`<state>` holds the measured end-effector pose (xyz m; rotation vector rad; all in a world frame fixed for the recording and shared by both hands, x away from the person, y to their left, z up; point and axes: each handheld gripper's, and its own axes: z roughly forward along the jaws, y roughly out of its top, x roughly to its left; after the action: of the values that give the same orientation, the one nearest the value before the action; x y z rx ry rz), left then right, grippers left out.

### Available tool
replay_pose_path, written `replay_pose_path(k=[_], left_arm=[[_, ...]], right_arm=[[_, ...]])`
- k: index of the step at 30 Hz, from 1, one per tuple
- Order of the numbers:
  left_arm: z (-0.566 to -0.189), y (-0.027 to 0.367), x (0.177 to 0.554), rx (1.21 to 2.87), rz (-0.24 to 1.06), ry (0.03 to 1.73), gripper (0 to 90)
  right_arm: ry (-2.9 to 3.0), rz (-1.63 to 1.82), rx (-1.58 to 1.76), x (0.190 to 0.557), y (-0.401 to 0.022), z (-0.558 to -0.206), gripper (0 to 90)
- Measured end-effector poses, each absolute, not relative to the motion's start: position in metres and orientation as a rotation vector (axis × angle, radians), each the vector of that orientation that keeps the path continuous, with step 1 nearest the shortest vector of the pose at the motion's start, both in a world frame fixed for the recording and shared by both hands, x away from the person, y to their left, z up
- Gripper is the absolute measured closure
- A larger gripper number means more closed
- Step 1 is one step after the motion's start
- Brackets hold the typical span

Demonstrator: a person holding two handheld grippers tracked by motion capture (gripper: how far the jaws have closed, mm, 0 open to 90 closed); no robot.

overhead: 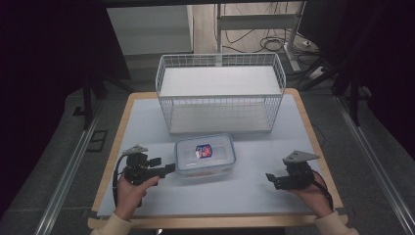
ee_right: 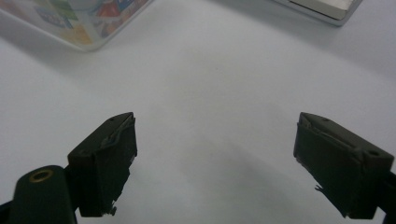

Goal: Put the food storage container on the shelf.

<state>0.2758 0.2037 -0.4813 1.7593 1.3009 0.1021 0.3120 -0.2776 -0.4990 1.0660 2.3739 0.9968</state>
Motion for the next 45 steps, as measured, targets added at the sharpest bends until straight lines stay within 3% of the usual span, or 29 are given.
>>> replay_pose_path(k=[17, 26, 35, 45], left_arm=[[-0.492, 0.204, 0.306, 1.713, -0.011, 1.348, 16.1], [-0.513, 0.194, 0.322, 1.679, -0.174, 1.375, 14.6], [-0.523, 0.184, 0.328, 1.667, -0.271, 1.351, 20.9], [-0.523, 0.184, 0.328, 1.668, -0.275, 1.347, 22.0]], right_arm=[[2.444, 1.302, 1.187, 0.326, -0.26, -0.48, 12.9], [2.473, 1.277, 1.162, 0.338, -0.234, -0.474, 13.1], [2.471, 1.27, 1.147, 0.341, -0.226, -0.471, 13.2], [2.482, 1.265, 1.158, 0.346, -0.225, -0.473, 14.4]])
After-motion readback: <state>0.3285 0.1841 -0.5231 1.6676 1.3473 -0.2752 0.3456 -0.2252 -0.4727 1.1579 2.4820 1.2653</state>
